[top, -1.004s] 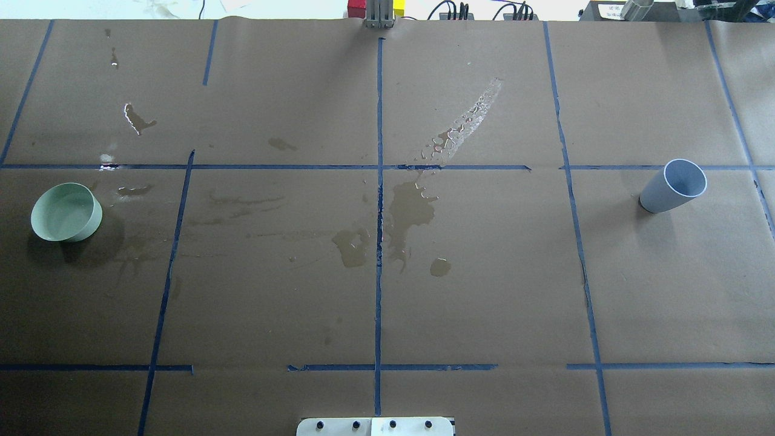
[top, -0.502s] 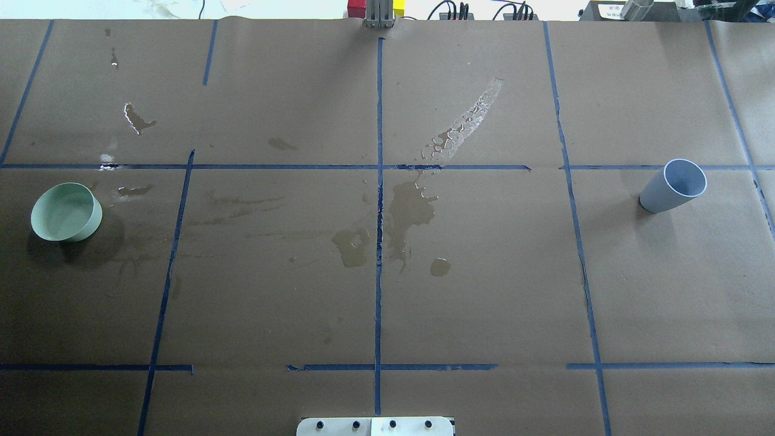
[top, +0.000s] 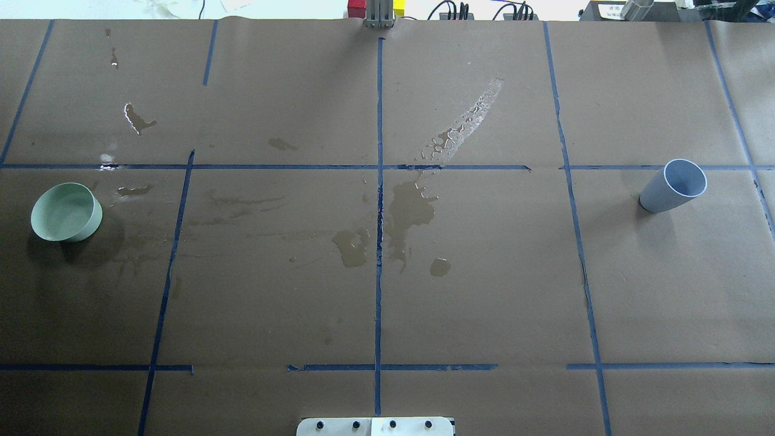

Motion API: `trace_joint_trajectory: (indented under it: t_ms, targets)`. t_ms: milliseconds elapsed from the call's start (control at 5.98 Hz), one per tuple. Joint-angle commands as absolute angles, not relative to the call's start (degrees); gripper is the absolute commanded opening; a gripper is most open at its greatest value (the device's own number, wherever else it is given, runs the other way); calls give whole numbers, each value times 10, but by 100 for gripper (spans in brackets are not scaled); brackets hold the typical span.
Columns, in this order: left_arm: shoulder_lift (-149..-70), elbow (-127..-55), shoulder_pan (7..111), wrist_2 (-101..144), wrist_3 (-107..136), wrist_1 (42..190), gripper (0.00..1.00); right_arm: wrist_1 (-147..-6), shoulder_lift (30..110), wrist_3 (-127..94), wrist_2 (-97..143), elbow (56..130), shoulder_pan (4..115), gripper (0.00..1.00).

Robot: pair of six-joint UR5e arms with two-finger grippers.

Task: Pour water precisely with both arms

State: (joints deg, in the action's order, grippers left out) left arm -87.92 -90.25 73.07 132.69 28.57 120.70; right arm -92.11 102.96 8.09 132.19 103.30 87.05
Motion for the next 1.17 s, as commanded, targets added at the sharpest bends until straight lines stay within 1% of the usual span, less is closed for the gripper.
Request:
trace_joint_trajectory:
  t_ms: [0, 167, 335, 502, 669, 837, 1004]
  targets:
    - [-880, -833, 630, 1289, 536, 1411, 100, -921, 1029, 81, 1322, 1033, 870, 100]
    - [-882, -832, 573, 1227, 585, 1423, 100, -921, 1029, 81, 1322, 1033, 870, 100]
    - [-885, -833, 563, 1228, 588, 1424, 99, -921, 1029, 81, 1322, 1033, 870, 100]
    - [-882, -836, 563, 1231, 587, 1423, 77, -921, 1030, 81, 1322, 1033, 870, 100]
    - [-879, -835, 563, 1257, 586, 1420, 8, -921, 1030, 81, 1322, 1034, 871, 100]
    - [-878, -838, 567, 1285, 584, 1420, 3, -921, 1030, 80, 1322, 1035, 871, 100]
    - [-880, -839, 567, 1286, 584, 1419, 0, -921, 1030, 80, 1322, 1035, 871, 100]
